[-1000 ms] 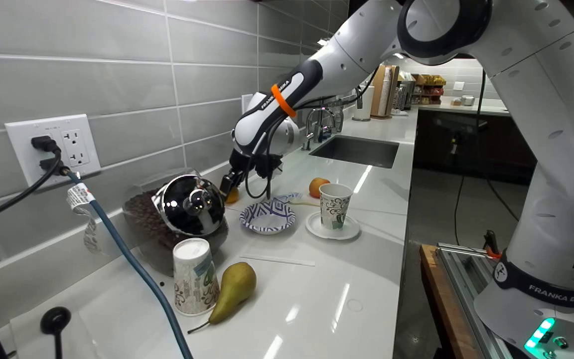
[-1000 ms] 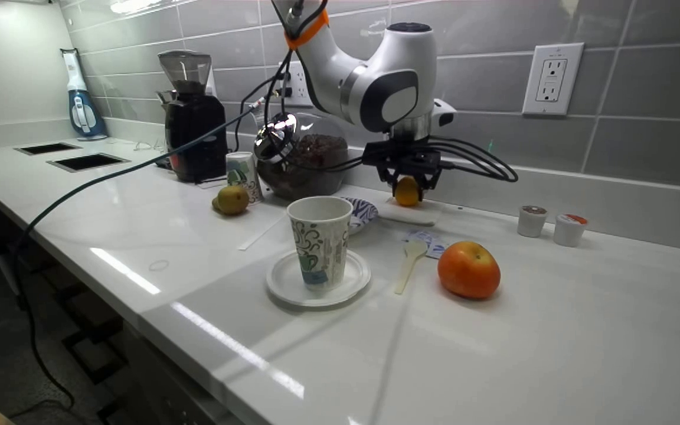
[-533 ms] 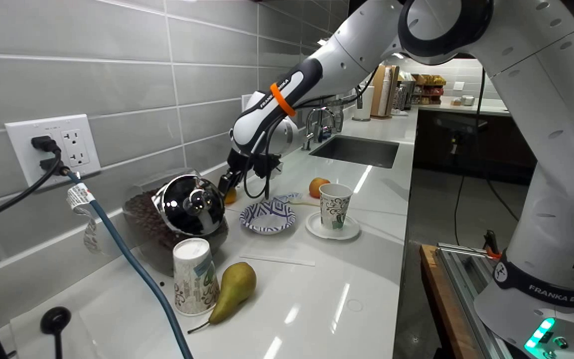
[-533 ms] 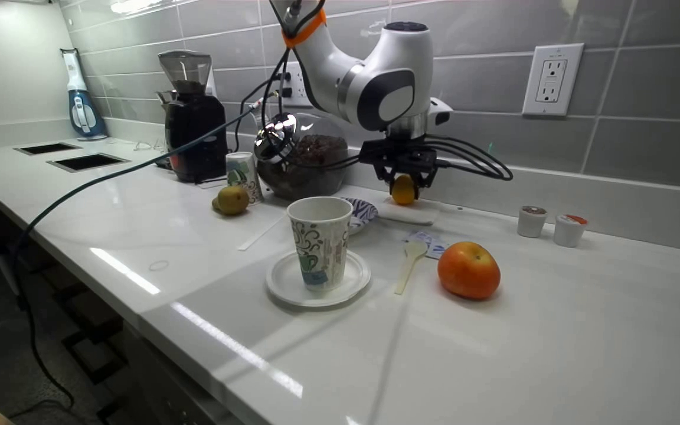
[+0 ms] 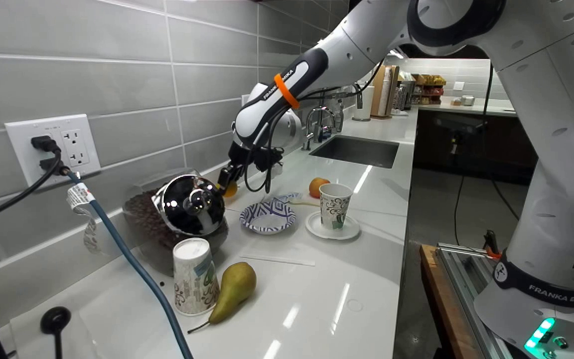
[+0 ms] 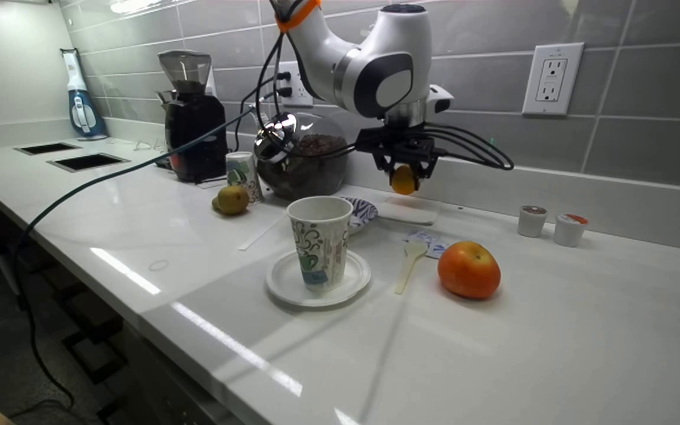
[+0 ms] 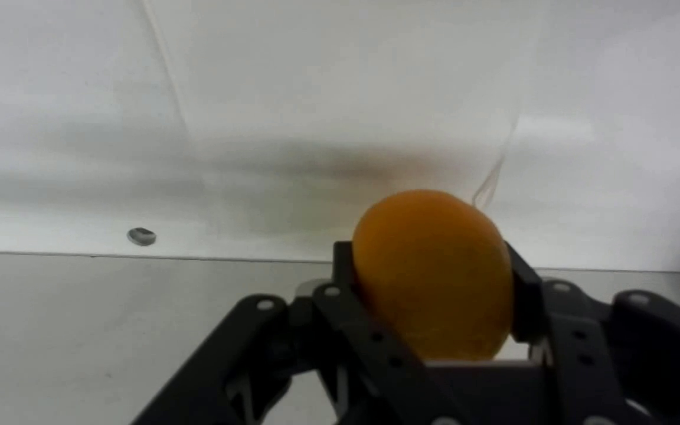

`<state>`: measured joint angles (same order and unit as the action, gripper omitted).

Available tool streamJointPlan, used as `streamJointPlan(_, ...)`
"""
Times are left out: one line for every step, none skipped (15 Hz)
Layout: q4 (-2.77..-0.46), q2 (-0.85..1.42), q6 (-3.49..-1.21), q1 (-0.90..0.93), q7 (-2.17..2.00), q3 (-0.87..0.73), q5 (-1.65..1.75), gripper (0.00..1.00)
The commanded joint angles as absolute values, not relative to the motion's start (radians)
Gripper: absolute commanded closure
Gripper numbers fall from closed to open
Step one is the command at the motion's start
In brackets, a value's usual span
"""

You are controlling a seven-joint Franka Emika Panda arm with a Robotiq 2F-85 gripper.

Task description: Move the orange to the right

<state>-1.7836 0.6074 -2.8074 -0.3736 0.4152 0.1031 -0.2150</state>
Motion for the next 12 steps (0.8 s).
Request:
streamJointPlan(-1.914, 0.492, -2.842, -0.378, 0.363, 0.087, -0.22, 0.44)
streamJointPlan(-1.941, 0.468, -2.855, -0.376, 0.349, 0.074, -0.217, 0.45)
streamJointPlan(-1.965, 0.445, -2.867, -0.384, 0.339, 0.067, -0.224, 0.46)
streamJointPlan(-1.989, 0.422, -2.88, -0.388, 0.328, 0.056, -0.228, 0.47)
streamJointPlan(-2.014, 0.397, -2.891, -0.39, 0.311, 0.045, -0.232, 0.54)
streamJointPlan(-2.033, 0.379, -2.905, -0.399, 0.299, 0.034, -0.238, 0.67)
streamJointPlan(-2.055, 0.356, -2.911, -0.404, 0.285, 0.022, -0.245, 0.69)
streamJointPlan(-2.075, 0.337, -2.916, -0.406, 0.269, 0.009, -0.249, 0.69)
streamJointPlan(-2.095, 0.318, -2.921, -0.409, 0.256, -0.004, -0.252, 0.69)
streamJointPlan(-2.107, 0.308, -2.928, -0.416, 0.247, -0.014, -0.26, 0.69)
streamJointPlan(-2.122, 0.291, -2.93, -0.417, 0.234, -0.03, -0.262, 0.69)
streamJointPlan(-2.134, 0.279, -2.934, -0.422, 0.221, -0.043, -0.268, 0.69)
